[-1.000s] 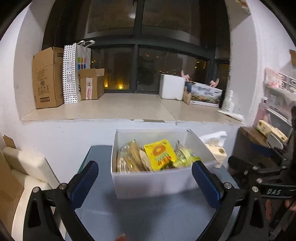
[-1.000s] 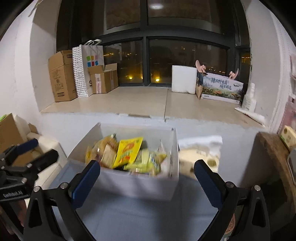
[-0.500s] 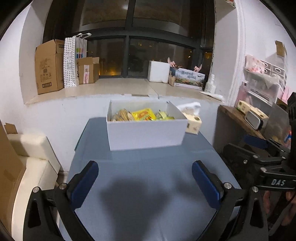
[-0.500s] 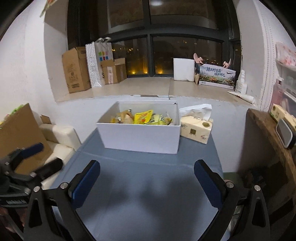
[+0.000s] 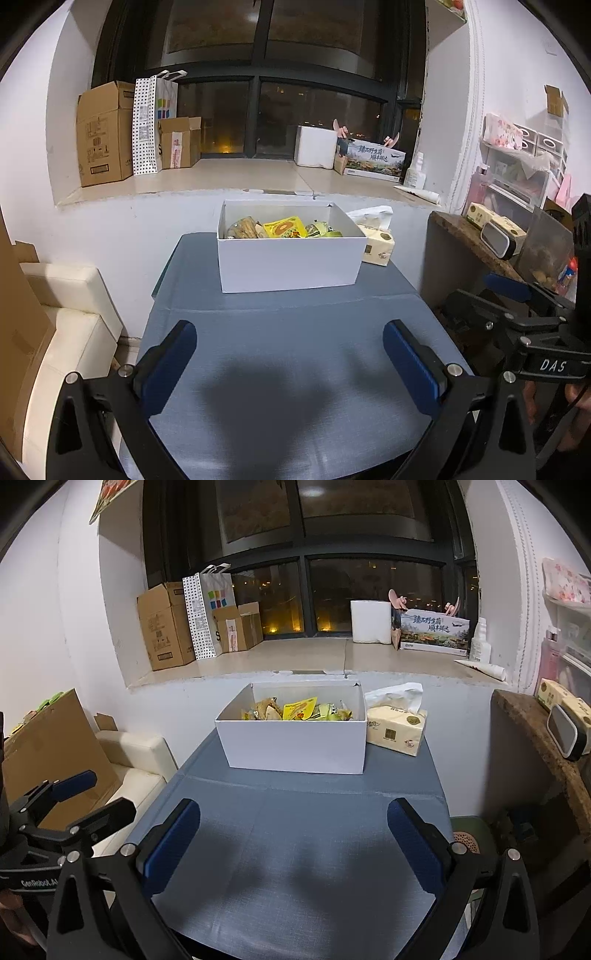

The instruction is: Organize snacks

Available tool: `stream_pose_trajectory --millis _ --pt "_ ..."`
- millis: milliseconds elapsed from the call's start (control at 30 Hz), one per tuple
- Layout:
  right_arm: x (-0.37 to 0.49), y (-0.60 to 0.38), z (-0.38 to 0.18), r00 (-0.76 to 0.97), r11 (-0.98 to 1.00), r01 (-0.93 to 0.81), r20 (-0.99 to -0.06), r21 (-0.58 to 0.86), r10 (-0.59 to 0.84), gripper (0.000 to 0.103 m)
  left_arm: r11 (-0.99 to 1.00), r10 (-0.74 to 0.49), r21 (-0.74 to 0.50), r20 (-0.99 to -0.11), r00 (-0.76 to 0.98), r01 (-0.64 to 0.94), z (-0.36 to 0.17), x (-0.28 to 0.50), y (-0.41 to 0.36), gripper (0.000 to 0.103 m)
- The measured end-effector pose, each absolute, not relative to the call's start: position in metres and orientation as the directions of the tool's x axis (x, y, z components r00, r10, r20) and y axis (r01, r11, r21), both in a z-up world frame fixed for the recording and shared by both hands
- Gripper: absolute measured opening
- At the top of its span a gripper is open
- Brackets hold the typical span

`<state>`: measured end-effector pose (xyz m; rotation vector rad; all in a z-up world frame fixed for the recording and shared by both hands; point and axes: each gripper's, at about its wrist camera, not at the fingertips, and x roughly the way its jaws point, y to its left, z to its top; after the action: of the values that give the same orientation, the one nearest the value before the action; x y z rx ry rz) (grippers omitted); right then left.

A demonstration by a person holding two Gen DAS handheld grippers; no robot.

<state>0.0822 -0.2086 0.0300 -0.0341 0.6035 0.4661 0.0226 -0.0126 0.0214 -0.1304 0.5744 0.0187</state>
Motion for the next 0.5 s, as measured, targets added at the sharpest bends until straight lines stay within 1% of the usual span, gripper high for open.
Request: stream_pose_trajectory --millis 267,500 --pt "0.083 -0.2082 0.0276 0.711 0.895 -0.434 -0.57 0.106 0.412 0.103 0.991 -0.029 -0.122 -0.55 0.835 -0.046 0.0203 0.0239 -0.0132 0.103" --pt "0.0812 -0.2091 0.0283 0.714 0.894 -0.436 -0.565 0.105 0.414 0.103 0.992 -0.025 -0.118 -0.554 0.832 -0.049 0.0192 0.0252 -0.0146 0.103"
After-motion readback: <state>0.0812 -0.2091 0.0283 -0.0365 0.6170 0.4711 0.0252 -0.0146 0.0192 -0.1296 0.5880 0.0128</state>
